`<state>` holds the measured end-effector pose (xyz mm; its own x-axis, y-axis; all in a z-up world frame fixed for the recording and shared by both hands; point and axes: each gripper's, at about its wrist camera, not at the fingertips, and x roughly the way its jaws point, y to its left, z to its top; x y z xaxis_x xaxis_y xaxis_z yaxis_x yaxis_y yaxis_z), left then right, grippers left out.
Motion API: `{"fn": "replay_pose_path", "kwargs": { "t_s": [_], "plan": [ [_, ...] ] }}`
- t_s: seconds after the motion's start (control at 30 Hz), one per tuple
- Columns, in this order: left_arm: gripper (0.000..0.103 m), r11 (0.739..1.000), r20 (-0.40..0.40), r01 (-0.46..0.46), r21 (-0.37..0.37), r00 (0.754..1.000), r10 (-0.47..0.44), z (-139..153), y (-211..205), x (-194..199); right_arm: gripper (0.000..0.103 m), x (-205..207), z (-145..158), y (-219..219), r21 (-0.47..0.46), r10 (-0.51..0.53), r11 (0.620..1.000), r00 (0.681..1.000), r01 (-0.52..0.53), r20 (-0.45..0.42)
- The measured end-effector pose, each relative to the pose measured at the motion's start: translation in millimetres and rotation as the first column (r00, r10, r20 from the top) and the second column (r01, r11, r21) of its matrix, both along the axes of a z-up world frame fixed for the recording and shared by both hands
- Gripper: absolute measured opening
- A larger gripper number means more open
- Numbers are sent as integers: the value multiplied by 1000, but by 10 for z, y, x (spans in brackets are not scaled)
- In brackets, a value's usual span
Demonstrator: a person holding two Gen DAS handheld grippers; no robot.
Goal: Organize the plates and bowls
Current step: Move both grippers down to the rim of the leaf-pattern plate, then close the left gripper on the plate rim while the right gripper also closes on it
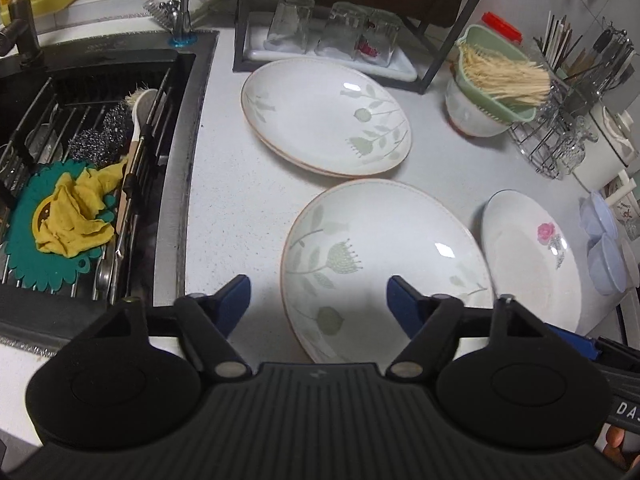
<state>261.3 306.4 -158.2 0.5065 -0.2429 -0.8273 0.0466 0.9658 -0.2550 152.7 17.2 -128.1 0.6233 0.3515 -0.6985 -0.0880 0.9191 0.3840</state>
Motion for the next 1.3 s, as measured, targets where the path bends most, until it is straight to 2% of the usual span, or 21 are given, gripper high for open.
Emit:
{"fn": "replay_pose_path", "kwargs": {
  "t_s": [0.07, 0.2, 0.27, 0.47, 0.73, 0.83, 1.0, 1.13, 1.3],
  "plan": [
    [66, 1000, -9, 8, -10, 1000, -8, -88, 40, 62, 48, 48, -79, 30, -10, -30, 1000, 999, 29, -21],
    [57, 999, -10, 36, -26, 999, -36, -214, 92, 186, 34, 138, -223, 72, -23, -85, 996, 995, 84, -60],
    [51, 998, -12, 47, -32, 999, -47, -256, 107, 259, 31, 184, -277, 84, -16, -108, 994, 992, 107, -71],
    [43, 997, -19, 58, -48, 998, -59, -341, 86, 485, 27, 311, -392, 148, -42, -174, 984, 982, 171, -77],
    [38, 990, -16, 126, -62, 992, -127, -397, -41, 634, 14, 391, -473, 209, -49, -191, 981, 979, 189, -63],
    [38, 989, -16, 144, -33, 989, -144, -410, -105, 663, 14, 437, -466, 236, -61, -200, 979, 978, 197, -52],
    [38, 985, -60, 147, -90, 987, -152, -416, -64, 732, 13, 489, -476, 152, -15, -212, 977, 974, 211, -80],
    [38, 982, -80, 157, -101, 983, -165, -373, -73, 720, 13, 496, -477, 97, 12, -206, 978, 972, 208, -116],
    [38, 983, -124, 131, -132, 981, -147, -233, -46, 687, 13, 530, -326, 41, 37, -204, 977, 972, 209, -121]
  ]
}}
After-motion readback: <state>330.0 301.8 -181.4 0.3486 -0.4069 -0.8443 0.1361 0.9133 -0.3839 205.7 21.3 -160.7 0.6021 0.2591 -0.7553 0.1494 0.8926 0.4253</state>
